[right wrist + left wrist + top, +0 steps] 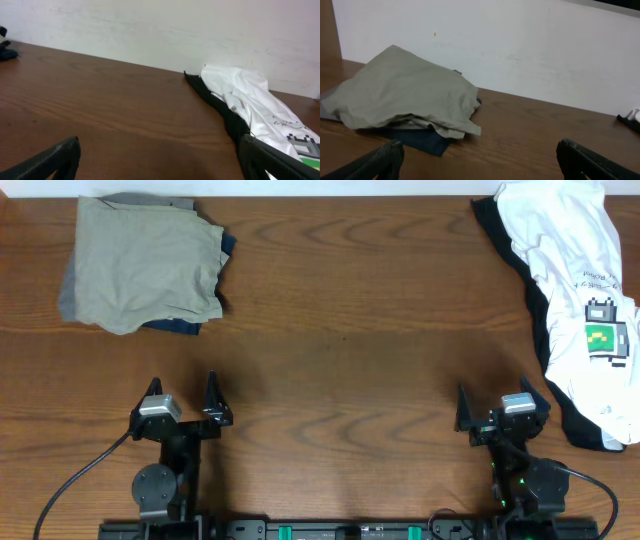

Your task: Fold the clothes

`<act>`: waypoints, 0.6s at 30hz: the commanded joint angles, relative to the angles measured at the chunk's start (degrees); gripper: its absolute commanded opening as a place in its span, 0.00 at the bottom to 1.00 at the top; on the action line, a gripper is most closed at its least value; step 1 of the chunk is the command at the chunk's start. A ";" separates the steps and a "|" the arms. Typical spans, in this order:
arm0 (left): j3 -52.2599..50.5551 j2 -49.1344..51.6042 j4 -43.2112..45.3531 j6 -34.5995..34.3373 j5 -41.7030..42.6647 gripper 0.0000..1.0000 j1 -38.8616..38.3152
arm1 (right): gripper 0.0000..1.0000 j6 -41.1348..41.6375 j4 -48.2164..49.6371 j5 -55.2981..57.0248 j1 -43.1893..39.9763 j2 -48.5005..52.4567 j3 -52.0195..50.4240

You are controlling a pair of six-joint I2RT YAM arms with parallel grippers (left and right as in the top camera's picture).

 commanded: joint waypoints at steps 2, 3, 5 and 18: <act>-2.47 -1.18 2.01 0.31 -0.07 0.98 -0.24 | 0.99 1.05 -0.24 0.37 -0.22 -0.39 -0.09; -2.38 -1.18 1.44 0.35 -0.09 0.98 -0.24 | 0.99 1.05 -0.24 0.37 -0.22 -0.39 -0.09; -2.38 -1.18 1.20 0.52 -0.09 0.98 -0.24 | 0.99 1.05 -0.24 0.37 -0.22 -0.39 -0.09; -2.38 -1.18 -7.89 0.55 -0.90 0.98 -0.24 | 0.99 1.05 -0.24 0.37 -0.22 -0.39 -0.09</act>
